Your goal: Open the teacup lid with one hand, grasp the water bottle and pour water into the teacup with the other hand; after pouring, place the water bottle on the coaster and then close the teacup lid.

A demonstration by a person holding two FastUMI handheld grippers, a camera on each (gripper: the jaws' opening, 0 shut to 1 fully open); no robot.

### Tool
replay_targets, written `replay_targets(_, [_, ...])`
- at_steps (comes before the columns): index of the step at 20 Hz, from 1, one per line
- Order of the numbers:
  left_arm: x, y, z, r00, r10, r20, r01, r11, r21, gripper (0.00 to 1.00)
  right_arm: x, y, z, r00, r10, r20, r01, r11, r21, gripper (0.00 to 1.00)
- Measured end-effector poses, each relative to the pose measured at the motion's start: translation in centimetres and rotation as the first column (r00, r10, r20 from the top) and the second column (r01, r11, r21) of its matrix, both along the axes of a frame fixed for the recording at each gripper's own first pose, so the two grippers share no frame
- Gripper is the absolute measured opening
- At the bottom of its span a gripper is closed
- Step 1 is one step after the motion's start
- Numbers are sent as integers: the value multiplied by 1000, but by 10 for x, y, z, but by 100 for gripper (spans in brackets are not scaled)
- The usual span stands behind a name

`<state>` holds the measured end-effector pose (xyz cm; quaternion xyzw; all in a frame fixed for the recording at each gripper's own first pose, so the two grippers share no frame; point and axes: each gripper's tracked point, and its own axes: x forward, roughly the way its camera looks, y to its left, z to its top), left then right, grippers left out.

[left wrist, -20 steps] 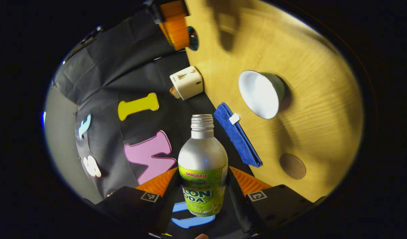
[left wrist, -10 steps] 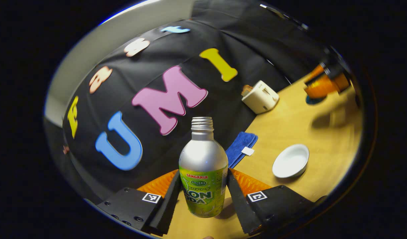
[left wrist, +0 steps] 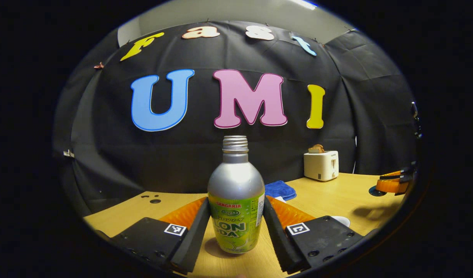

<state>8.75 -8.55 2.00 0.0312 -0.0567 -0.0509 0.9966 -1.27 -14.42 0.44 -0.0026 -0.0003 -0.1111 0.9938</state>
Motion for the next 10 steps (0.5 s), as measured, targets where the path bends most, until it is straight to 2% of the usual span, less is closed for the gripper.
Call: replay_targets(10, [15,0,-19,997,-40,-67,41,999,9,80,0,0,0,1000,0,0,0,1000,0,27])
